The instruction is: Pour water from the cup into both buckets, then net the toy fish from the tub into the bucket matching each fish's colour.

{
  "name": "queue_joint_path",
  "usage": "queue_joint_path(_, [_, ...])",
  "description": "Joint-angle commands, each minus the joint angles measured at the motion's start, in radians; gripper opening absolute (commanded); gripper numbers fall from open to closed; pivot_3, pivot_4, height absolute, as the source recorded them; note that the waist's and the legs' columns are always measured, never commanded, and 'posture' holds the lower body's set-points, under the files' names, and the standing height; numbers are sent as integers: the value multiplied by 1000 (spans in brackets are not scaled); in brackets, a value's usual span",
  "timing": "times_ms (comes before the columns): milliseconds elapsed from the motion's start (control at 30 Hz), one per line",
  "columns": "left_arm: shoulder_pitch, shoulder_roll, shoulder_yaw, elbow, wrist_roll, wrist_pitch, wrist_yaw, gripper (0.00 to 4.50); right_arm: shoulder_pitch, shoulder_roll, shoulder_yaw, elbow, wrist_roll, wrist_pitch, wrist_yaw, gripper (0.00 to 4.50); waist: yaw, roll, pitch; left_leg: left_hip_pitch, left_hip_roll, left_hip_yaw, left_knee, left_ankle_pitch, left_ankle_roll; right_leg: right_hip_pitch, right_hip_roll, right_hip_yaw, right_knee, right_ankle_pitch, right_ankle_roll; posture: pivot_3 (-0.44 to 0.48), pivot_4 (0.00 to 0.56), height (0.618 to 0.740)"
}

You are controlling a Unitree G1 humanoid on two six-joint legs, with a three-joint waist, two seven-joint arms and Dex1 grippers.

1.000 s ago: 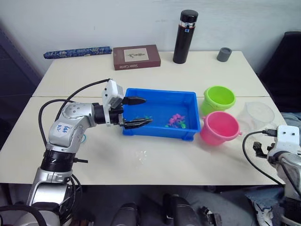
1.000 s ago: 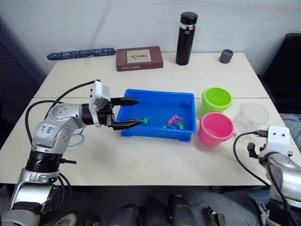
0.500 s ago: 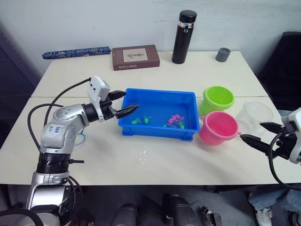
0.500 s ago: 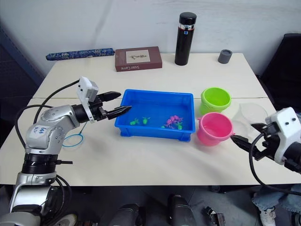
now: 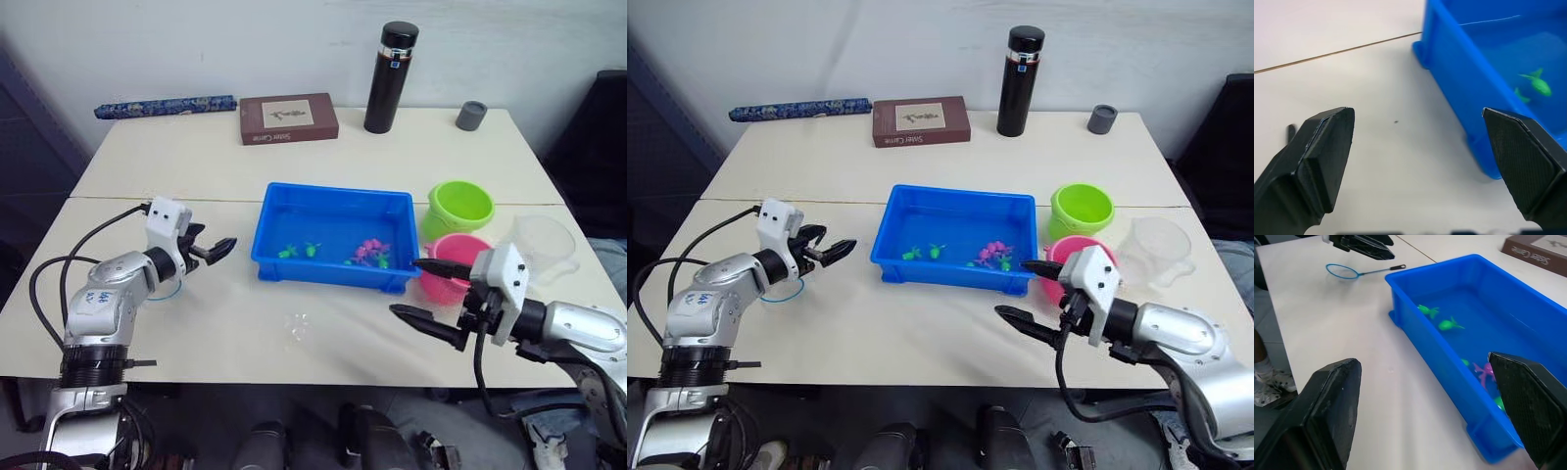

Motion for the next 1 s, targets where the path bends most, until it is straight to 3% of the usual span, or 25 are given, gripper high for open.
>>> queue_joint_path(33, [8,13,40,21,19,-50,19,4500,-13,-5,5,-8,3,-40,14,4398,5,0,0,0,0,0,0,0,0,0,0,0,0,0,0,0,150,740])
queue_joint_path(233, [-11,9,70,168,37,-113,46,4500,-26,-11,16,3,2,-55,15,4398,5,0,0,0,0,0,0,0,0,0,0,0,0,0,0,0,150,740])
queue_joint_path(800, [-222,18,-17,676,165,-207,22,4500,-59,-17,20,3,5,-53,-6,4398,4,-2,-1,-1,0,0,0,0,0,0,0,-2,0,0,0,0,150,740])
queue_joint_path(1000, [-236,10,-41,767,203,-250,9,4500,-57,-22,10,-3,6,-49,-19,4398,5,-2,-1,0,0,0,1,0,0,0,-1,-2,1,0,0,0,150,740])
